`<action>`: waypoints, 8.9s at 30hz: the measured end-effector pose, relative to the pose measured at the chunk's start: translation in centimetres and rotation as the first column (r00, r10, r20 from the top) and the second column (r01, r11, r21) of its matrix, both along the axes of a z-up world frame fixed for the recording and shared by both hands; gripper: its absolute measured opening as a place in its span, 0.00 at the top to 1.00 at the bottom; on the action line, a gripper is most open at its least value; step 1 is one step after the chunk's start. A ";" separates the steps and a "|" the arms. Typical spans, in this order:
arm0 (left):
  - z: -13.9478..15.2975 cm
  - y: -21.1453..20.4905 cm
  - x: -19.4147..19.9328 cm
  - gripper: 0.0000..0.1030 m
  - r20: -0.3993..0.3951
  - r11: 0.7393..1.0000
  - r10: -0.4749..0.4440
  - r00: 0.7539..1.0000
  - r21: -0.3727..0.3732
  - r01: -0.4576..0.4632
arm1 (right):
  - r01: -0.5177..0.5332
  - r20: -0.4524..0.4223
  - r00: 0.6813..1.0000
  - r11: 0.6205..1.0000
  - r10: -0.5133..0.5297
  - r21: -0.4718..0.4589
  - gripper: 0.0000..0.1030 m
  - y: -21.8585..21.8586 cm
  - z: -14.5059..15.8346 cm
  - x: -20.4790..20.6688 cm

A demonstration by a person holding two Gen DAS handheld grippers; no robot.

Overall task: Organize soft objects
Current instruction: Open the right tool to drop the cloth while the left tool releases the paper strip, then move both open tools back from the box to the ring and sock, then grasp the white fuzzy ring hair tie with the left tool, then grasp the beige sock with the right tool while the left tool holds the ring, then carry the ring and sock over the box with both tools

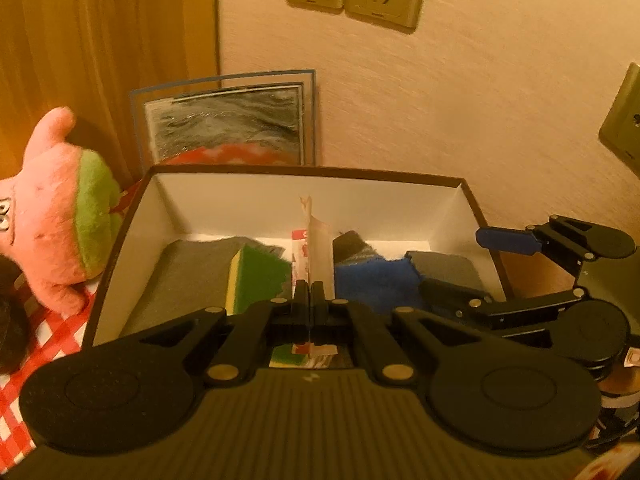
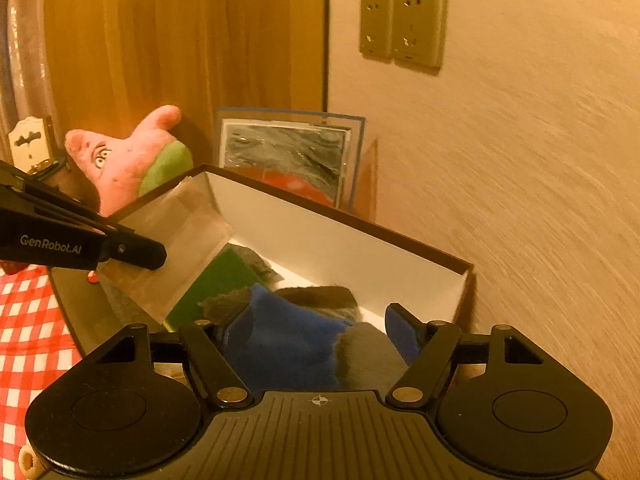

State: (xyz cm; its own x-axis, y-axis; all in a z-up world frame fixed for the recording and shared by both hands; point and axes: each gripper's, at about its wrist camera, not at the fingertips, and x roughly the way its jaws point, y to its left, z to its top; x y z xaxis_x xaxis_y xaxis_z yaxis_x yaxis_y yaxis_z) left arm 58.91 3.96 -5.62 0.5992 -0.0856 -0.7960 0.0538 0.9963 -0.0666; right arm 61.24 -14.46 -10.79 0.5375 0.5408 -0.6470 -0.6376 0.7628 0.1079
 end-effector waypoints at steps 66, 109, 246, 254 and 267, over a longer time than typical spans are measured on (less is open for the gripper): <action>6.0 6.5 -23.9 0.62 0.014 0.975 0.223 0.975 0.001 -0.223 | 0.017 -0.175 0.985 0.985 0.013 0.171 0.29 -2.6 6.2 -19.3; -0.5 5.8 -34.0 0.61 -0.149 0.956 0.283 0.948 -0.033 -0.290 | -0.136 -0.267 0.952 0.989 0.147 0.058 0.25 0.5 1.2 -27.2; -9.0 8.5 -27.5 0.82 -0.197 0.949 0.309 0.930 0.009 -0.314 | -0.268 -0.194 0.948 0.962 0.253 -0.053 0.89 7.4 -7.2 -24.3; -7.0 7.7 -27.9 0.82 -0.174 0.954 0.296 0.939 0.003 -0.301 | -0.245 -0.165 0.956 0.970 0.241 -0.002 0.89 5.8 -4.5 -24.3; -2.5 5.3 -27.2 0.82 -0.096 0.971 0.235 0.967 -0.025 -0.239 | -0.198 -0.132 0.970 0.978 0.206 0.067 0.89 2.7 -0.3 -24.4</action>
State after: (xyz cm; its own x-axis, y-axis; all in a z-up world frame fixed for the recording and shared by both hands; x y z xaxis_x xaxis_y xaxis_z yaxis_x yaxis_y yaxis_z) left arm 31.70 9.24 -8.08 0.5302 0.0201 -0.8476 -0.1917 0.9767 -0.0968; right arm 36.81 -11.73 -11.09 0.3212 0.6648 -0.6745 -0.7541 0.6103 0.2424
